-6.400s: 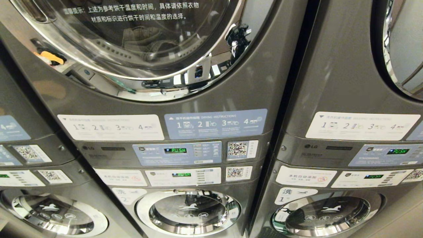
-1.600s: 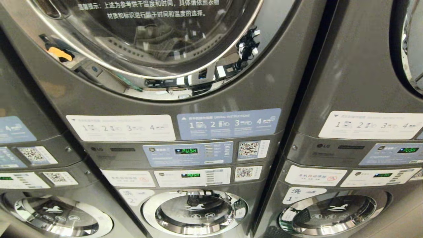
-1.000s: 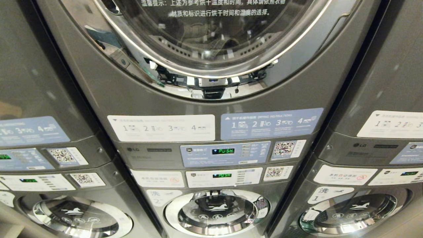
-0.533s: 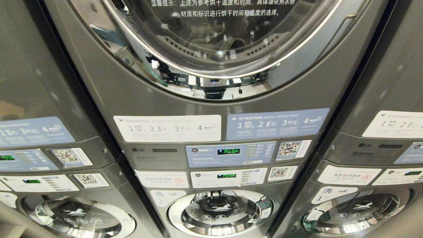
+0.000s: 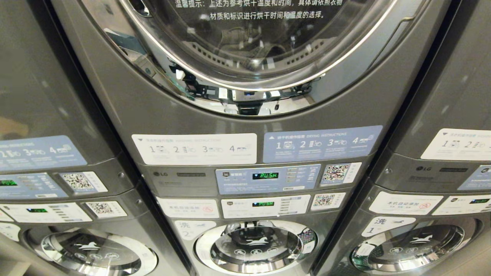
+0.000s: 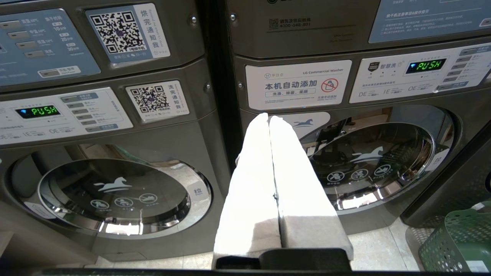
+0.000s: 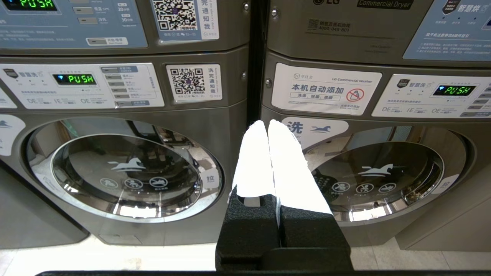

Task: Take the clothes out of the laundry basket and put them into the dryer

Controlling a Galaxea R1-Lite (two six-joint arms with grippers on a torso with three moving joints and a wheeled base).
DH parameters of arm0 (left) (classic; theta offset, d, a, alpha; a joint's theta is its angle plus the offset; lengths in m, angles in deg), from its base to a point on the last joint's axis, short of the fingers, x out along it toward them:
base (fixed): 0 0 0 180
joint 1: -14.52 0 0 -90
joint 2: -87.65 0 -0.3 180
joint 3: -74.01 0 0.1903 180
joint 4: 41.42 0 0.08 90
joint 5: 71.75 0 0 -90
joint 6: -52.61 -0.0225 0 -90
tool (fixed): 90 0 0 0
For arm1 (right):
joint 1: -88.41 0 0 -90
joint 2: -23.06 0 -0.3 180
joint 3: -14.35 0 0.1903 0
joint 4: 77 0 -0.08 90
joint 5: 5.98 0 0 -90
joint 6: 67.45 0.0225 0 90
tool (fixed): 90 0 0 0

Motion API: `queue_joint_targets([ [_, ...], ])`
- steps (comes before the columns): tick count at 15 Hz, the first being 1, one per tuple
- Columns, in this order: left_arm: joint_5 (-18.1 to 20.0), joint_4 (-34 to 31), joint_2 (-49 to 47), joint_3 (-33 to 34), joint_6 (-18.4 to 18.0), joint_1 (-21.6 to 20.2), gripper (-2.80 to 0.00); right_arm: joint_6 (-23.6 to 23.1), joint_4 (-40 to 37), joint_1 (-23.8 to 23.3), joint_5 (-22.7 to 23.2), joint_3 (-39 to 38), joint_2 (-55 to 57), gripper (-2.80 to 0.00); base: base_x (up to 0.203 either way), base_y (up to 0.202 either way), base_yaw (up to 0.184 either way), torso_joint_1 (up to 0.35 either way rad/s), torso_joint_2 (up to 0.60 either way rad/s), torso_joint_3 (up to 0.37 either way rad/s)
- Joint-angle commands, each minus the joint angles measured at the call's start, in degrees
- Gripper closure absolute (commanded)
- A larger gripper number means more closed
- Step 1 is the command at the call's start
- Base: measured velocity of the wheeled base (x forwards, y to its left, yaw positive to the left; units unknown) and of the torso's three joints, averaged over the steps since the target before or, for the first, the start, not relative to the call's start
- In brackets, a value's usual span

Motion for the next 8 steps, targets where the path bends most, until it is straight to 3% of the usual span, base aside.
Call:
queue_joint_targets([
  [1,0.0,0.0,0.0,0.0,0.0,0.0,0.0,0.1,0.0,-0.1,0.0,0.0,0.0,0.0,0.0,0.0,0.0,0.0,0.0,0.0],
  [5,0.0,0.0,0.0,0.0,0.0,0.0,0.0,-1.7,-0.1,0.0,0.3,0.0,0.0,0.0,0.0,0.0,0.0,0.0,0.0,0.0],
  [8,0.0,0.0,0.0,0.0,0.0,0.0,0.0,1.4,0.0,0.0,0.0,0.0,0.0,0.0,0.0,0.0,0.0,0.0,0.0,0.0],
])
